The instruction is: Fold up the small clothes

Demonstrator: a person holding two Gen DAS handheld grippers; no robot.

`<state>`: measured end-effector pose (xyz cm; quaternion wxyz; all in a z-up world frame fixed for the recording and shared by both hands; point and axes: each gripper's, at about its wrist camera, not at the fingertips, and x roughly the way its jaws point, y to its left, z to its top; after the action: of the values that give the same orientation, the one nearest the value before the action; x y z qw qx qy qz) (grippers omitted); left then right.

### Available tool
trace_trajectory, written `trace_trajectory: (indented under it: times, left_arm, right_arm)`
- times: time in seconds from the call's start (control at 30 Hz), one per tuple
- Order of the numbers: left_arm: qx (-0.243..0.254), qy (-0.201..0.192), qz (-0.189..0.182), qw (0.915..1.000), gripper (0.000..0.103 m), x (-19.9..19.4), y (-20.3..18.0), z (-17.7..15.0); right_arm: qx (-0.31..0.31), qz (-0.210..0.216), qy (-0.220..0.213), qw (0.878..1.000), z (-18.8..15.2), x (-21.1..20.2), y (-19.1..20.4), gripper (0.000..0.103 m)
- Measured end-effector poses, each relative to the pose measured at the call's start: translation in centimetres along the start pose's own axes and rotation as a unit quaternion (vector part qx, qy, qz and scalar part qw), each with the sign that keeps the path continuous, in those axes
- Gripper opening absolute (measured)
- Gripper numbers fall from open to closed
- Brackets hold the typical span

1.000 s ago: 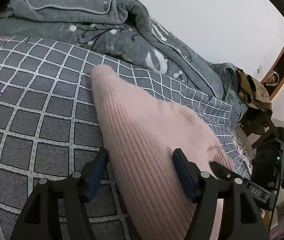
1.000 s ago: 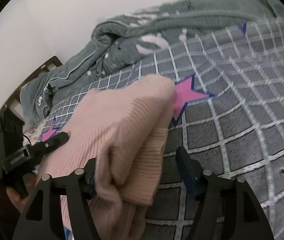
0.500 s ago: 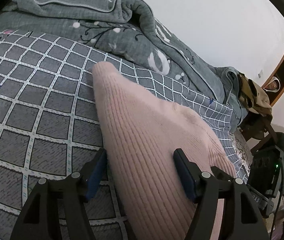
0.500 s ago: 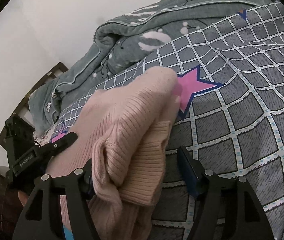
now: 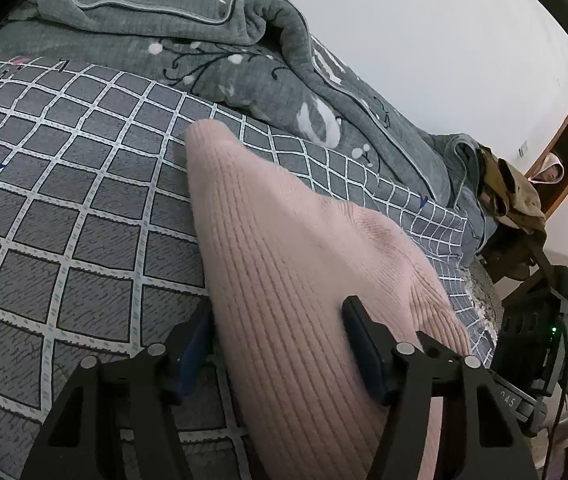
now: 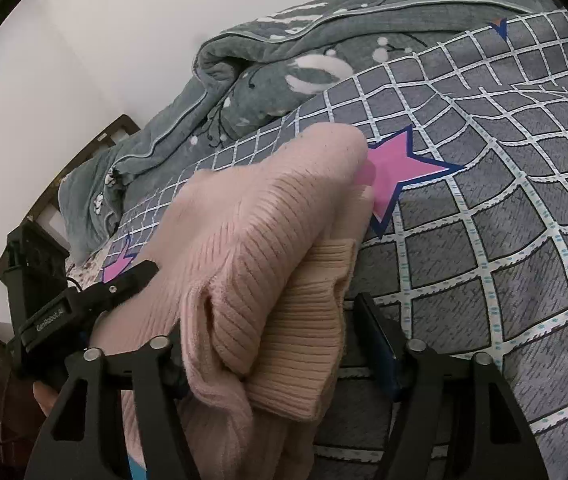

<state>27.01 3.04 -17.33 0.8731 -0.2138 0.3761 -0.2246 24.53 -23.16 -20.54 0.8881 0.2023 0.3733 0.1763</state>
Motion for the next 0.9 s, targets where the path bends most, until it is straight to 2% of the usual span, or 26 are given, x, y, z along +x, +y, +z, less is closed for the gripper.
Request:
trace_trajectory:
  times: [0.03,0.2,0.43,0.57,0.73,0.8,0.9]
  left_arm:
    - [0.002,-0.002,0.002,1.0,0.058,-0.1,-0.1,-0.1]
    - [0.012,-0.006,0.009,0.9999,0.054,-0.3,-0.4,-0.1]
    - [0.015,-0.006,0.01,0.9998,0.054,-0.3,-0.4,-0.1]
    - [0.014,-0.006,0.011,0.9998,0.056,-0.3,-0.5,-0.1]
    - [0.014,0.008,0.004,0.9999,0.061,-0.6,-0.1,0.0]
    - [0.012,0.013,0.001,0.9998,0.063,-0.7,0.1,0.0]
    - [0.007,0.021,-0.004,0.9998,0.063,-0.3,0.2,0.0]
  right_arm:
    - [0.003,0.017,0.002,1.0,0.0,0.0,0.0,0.046]
    - [-0.001,0.011,-0.007,1.0,0.0,-0.2,0.3,0.038]
    - [0.002,0.012,-0.007,1.0,-0.2,-0.4,0.2,0.038]
    - [0.003,0.011,-0.006,1.0,-0.2,-0.6,0.1,0.04]
    - [0.015,0.018,0.005,1.0,0.0,-0.9,-0.5,0.049]
    - [0.02,0.013,0.004,1.0,0.1,-1.4,-1.0,0.055]
    - [0.019,0.001,-0.001,1.0,0.1,-1.7,-1.0,0.057]
